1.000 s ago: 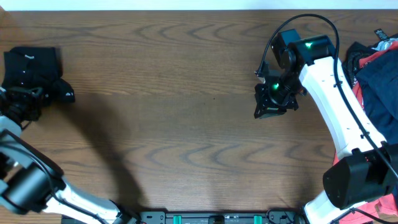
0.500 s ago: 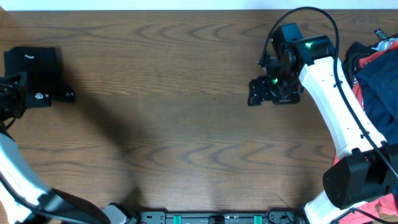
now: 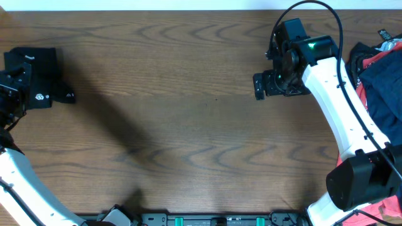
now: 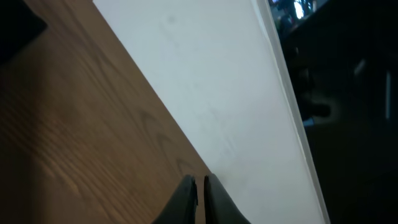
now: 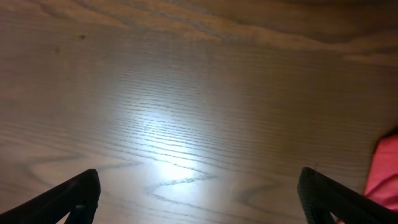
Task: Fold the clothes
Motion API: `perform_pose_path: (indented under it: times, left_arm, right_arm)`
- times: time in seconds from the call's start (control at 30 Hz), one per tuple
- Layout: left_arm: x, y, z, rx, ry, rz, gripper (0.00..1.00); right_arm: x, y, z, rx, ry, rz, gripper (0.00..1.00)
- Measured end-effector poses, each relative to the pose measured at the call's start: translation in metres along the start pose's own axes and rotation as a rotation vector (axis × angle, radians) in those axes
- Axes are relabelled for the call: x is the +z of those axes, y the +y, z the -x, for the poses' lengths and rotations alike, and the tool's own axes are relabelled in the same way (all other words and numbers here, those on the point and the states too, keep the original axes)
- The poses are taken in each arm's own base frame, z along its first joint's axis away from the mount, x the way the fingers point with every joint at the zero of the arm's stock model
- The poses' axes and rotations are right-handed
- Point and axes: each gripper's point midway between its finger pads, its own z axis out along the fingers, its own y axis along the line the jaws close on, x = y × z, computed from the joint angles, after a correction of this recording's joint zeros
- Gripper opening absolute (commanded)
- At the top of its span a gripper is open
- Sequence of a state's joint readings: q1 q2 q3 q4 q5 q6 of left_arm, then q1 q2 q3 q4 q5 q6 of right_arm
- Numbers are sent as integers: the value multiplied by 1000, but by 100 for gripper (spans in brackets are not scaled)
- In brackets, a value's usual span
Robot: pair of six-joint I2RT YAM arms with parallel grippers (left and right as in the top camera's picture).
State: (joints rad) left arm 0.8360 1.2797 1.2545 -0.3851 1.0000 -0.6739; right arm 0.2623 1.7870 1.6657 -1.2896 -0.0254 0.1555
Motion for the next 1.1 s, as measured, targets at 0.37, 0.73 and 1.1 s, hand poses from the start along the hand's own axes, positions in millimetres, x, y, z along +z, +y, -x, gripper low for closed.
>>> perform_pose_path:
  times: [0.37,0.73,1.1]
  left_arm:
    - [-1,-17,-15,49,87,-103,16]
    - [-2,-20,-17,63,99,-118,41]
    - [-2,-15,-22,-63,120,-98,98]
  right_arm:
    - [0,-4,1,0,-4,-25,99]
    - [0,-4,1,0,-4,-26,99]
    - [0,-4,1,0,-4,-26,99]
